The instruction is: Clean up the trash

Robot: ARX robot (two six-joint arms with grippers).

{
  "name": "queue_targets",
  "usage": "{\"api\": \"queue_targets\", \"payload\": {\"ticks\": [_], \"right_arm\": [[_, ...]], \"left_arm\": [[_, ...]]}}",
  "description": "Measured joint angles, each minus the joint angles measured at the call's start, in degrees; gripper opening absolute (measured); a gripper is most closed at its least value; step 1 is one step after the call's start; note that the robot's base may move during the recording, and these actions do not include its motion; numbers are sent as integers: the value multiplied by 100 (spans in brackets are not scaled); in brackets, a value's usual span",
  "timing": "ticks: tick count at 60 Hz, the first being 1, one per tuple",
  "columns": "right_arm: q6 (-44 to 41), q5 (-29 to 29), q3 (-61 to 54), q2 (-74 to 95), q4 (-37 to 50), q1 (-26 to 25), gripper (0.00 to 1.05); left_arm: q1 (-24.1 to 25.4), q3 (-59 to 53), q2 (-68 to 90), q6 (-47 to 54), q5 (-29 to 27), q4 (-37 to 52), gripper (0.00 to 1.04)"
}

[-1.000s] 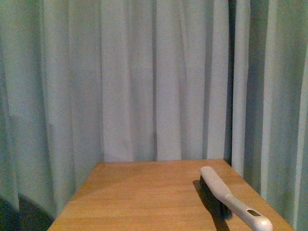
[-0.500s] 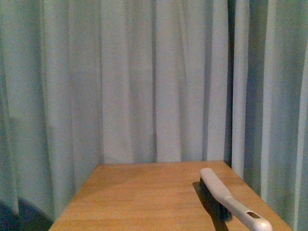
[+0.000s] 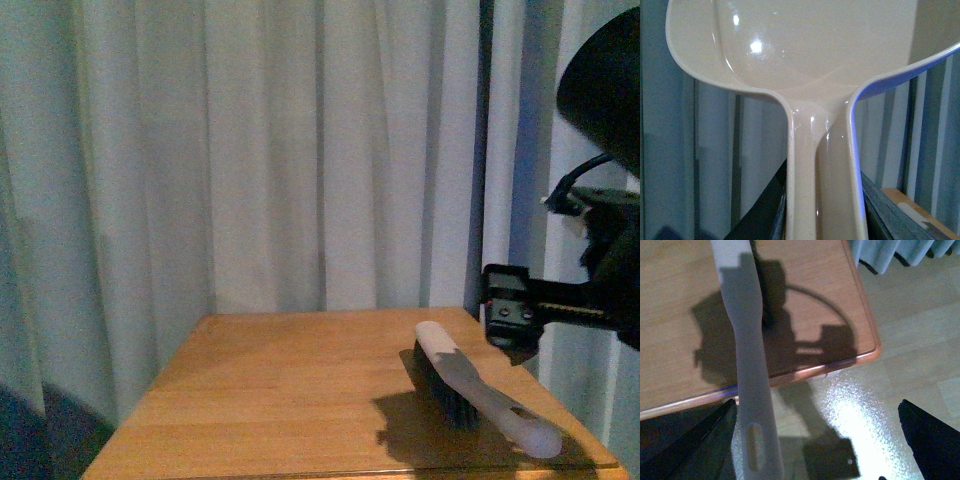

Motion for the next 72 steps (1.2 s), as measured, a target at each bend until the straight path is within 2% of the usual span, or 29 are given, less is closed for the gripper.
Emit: {"api": "queue_targets", "payload": {"ticks": [16,52,59,64,72], "right_arm": [[378,-162,540,881,-31,48,97],[708,-389,610,1497,236,138,97],[726,-380,610,1534,236,155,81],[719,-323,621,1534,260,177,64],[686,-308,629,1534,302,195,45]], "left_arm": [[0,0,0,0,0,0,27],[0,0,0,0,0,0,27],[0,0,0,0,0,0,27],[0,0,0,0,0,0,27],[0,0,0,0,0,0,27]]}}
